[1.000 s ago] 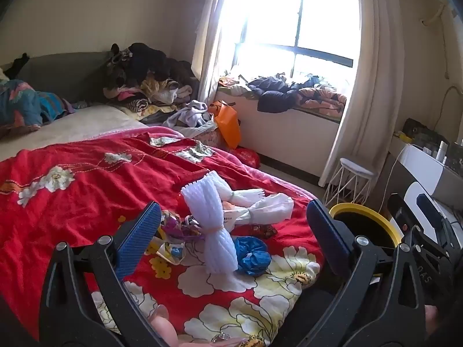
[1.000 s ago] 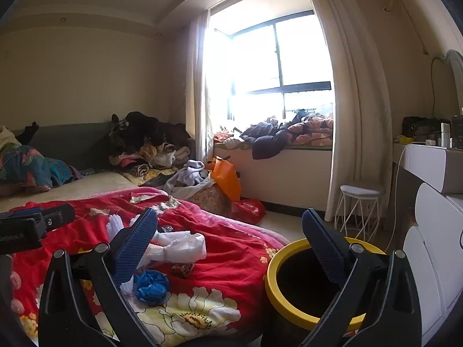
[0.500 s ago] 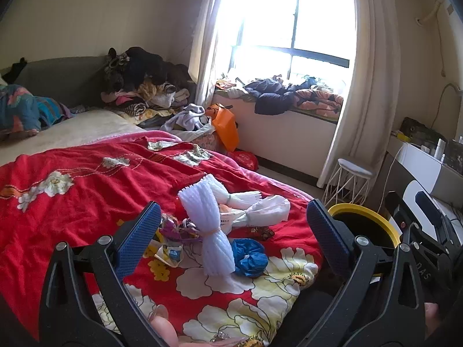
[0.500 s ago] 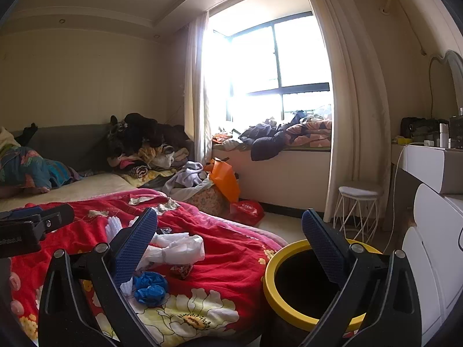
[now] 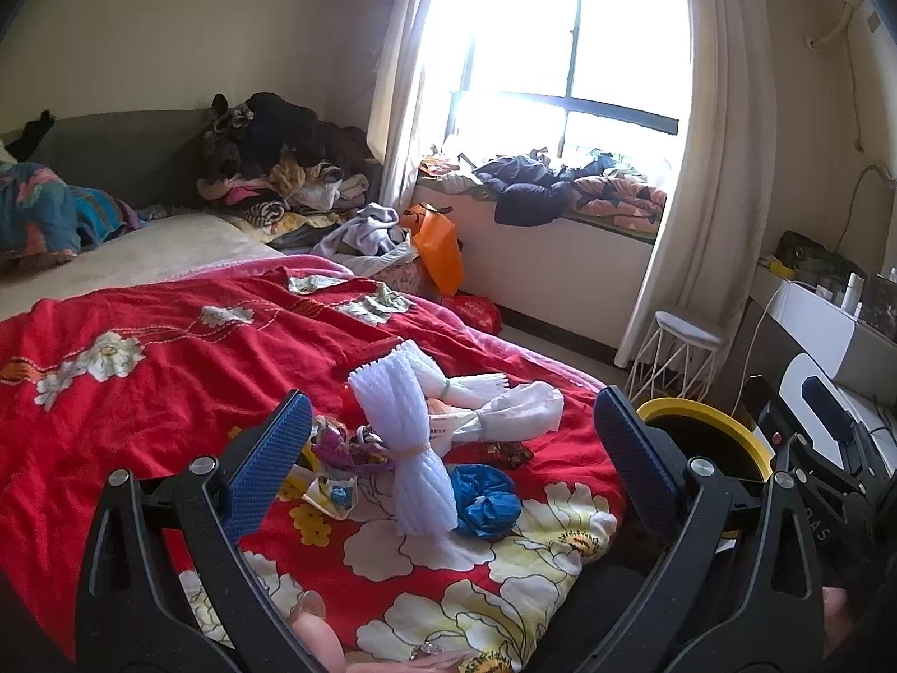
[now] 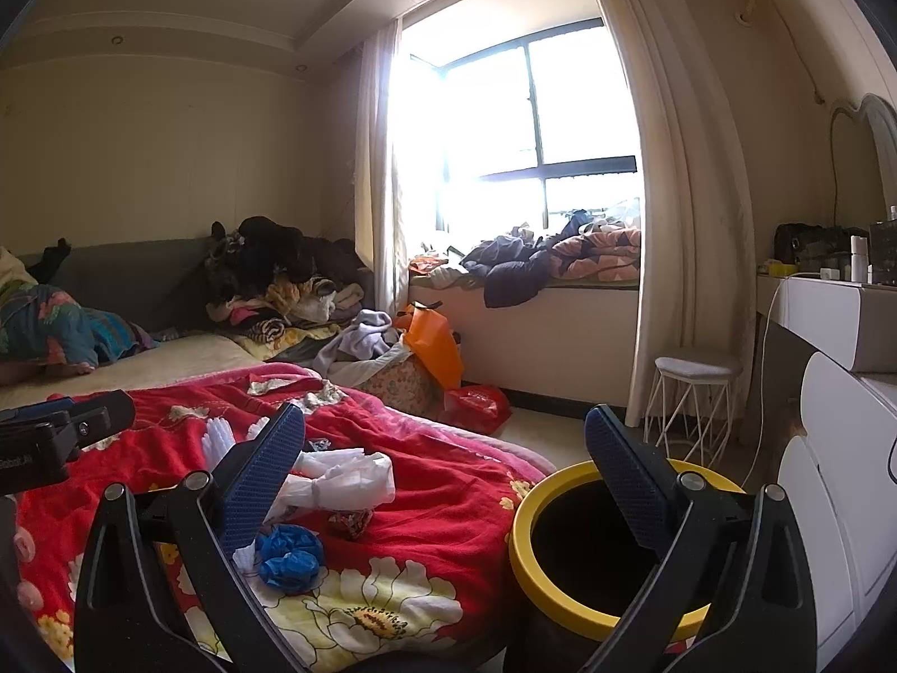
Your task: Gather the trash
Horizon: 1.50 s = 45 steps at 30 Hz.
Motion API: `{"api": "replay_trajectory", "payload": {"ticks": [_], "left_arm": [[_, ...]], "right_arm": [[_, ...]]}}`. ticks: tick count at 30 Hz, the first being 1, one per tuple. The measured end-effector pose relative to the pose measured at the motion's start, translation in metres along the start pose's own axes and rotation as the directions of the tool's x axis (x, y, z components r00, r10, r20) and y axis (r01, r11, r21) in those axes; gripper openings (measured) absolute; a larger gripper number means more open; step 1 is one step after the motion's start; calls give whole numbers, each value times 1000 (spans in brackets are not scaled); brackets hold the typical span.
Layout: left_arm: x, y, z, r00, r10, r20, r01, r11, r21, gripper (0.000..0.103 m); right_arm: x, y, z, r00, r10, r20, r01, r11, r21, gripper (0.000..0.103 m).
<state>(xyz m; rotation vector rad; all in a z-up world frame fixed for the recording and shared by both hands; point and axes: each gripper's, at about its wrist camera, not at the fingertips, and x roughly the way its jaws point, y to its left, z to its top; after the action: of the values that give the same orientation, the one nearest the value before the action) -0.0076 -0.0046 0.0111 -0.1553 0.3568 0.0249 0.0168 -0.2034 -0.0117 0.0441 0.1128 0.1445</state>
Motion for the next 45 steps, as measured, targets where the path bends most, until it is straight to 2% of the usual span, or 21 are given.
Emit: {"api": "replay_trajectory", "payload": {"ticks": [21,31,37,41,45], "left_arm": [[-3,4,2,1000,-2,18,2,1000,4,93],[7,6,3,999,-33,-13,33,999,6,93],[7,38,14,1000,24,17,-23,998,-61,93],[8,68,20,996,91,22,-88,989,-114,93],[8,92,22,992,129,16,-125,980,-153,93]], "right_arm": [[0,3,-2,1000,-3,-8,3,1000,-5,97],[9,4,-4,998,24,-51,-25,1000,-12,97],[28,14,3,993,79,-85,-80,997,-5,97],[43,37,8,986,132,-103,-134,991,-20,97],[58,53,14,977,177,-116,-181,983,-30,97]]}}
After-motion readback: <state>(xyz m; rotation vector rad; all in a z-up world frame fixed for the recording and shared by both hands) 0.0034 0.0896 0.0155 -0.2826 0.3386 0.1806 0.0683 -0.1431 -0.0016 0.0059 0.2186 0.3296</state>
